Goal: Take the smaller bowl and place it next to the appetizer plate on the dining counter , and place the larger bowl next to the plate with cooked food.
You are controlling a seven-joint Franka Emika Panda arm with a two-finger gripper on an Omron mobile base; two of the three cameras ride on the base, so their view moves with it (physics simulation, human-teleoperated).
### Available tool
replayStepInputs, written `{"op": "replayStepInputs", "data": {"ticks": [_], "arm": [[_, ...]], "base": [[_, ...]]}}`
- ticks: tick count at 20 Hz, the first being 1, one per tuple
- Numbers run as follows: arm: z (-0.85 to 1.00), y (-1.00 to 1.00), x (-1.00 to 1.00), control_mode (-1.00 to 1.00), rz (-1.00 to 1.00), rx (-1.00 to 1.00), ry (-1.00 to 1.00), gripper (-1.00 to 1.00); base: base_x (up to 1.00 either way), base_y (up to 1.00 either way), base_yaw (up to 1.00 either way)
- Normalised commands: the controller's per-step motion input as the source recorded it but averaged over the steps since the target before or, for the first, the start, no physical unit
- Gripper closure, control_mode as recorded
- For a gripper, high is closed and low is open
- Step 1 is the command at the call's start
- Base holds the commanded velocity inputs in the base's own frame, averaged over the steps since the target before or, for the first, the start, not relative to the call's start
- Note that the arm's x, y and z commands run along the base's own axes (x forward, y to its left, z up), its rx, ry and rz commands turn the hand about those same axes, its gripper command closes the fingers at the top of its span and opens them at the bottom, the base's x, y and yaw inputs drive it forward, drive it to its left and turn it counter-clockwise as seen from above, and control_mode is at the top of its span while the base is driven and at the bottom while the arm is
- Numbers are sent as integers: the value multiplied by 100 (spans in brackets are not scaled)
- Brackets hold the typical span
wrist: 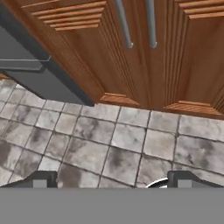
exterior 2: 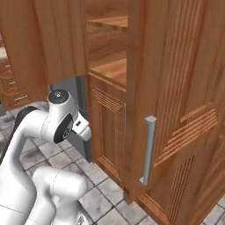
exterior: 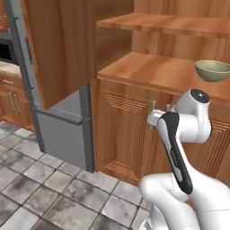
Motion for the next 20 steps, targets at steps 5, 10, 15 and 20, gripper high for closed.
{"op": "replayStepInputs", "data": {"ticks": [5,10,15,20], "arm": [[0,0,0,100,0,0,0,-100],[0,0,0,100,0,0,0,-100],[0,0,0,100,0,0,0,-100],[0,0,0,100,0,0,0,-100]], "base": [[98,2,-47],[73,2,-48],[50,0,-43],[73,5,-34]]}}
